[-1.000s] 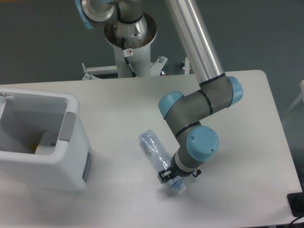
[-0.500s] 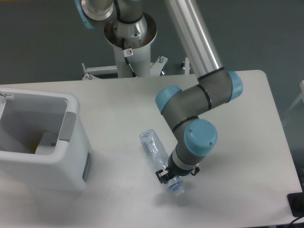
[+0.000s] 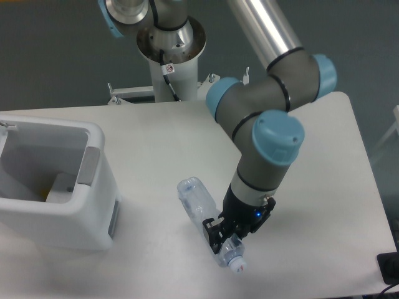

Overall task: Place the trash in the trash can
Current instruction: 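Close the gripper around the bottle near its cap, then lift the bottle and carry it over the trash bin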

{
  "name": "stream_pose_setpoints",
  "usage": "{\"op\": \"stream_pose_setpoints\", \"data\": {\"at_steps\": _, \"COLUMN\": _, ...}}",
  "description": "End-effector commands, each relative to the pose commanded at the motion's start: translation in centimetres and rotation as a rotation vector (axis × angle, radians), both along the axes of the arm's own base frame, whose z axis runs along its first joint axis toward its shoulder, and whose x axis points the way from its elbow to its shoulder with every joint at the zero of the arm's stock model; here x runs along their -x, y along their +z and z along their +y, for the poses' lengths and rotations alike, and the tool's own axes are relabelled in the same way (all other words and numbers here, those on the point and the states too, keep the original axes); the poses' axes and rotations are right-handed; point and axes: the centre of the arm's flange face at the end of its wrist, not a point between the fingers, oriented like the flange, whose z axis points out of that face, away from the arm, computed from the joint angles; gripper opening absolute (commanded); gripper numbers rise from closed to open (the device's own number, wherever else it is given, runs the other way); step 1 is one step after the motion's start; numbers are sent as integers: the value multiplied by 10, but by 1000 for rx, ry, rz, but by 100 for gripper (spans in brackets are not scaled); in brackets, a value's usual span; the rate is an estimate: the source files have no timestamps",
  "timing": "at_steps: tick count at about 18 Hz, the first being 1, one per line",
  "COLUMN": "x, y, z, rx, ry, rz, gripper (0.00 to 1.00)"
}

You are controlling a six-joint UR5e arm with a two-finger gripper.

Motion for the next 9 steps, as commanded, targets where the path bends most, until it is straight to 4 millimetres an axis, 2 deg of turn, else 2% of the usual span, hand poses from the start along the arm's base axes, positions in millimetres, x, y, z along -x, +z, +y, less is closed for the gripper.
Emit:
{"op": "stream_pose_setpoints", "data": {"at_steps": 6, "x": -21, "y": 78, "z": 0, "rx": -337, "ry": -117, "rz": 33, "gripper": 51}}
{"op": "stream_pose_setpoints", "data": {"at_steps": 9, "x": -31, "y": 99, "z": -1, "rx": -430, "ry": -235, "rz": 101, "gripper": 52}}
